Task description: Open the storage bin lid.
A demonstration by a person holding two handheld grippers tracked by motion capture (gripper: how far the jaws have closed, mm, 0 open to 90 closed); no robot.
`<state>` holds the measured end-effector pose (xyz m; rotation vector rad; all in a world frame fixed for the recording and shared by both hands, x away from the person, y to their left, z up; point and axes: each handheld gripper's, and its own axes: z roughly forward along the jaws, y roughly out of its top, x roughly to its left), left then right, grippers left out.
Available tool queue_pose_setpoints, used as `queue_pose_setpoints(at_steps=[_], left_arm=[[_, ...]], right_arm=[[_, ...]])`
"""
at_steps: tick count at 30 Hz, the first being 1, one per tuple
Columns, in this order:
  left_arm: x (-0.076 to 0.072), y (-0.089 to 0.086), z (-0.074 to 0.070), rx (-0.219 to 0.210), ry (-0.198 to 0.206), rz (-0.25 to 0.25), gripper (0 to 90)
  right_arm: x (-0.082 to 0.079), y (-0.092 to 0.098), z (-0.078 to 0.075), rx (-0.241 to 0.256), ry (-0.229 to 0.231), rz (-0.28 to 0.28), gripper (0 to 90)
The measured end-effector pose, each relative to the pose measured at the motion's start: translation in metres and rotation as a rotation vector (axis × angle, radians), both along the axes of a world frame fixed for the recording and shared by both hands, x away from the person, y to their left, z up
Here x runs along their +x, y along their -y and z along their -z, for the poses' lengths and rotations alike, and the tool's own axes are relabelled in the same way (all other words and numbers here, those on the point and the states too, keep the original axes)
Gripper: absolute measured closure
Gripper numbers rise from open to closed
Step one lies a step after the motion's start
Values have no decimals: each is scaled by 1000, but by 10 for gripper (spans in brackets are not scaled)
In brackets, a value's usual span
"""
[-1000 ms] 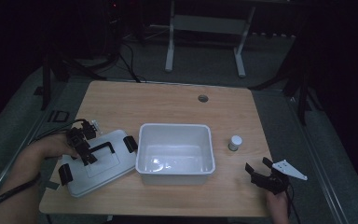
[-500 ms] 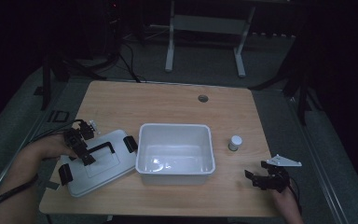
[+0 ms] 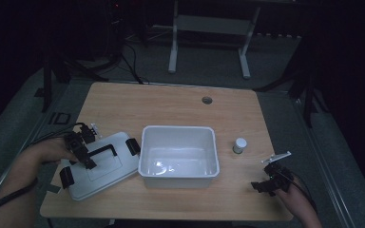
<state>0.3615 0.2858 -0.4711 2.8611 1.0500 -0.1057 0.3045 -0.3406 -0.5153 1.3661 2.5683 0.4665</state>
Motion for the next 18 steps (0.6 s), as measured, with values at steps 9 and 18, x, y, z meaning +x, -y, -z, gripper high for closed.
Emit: queue_pose_setpoints(at_steps=[9,18], left_arm=[[-2,0,-4,17,5,5,227],[-1,1,-5,-2,10,8,227]], right_arm=[[15,-10,-4,-111,-190,-32,134],[32,-7,-24,-137,-210,-50,106]])
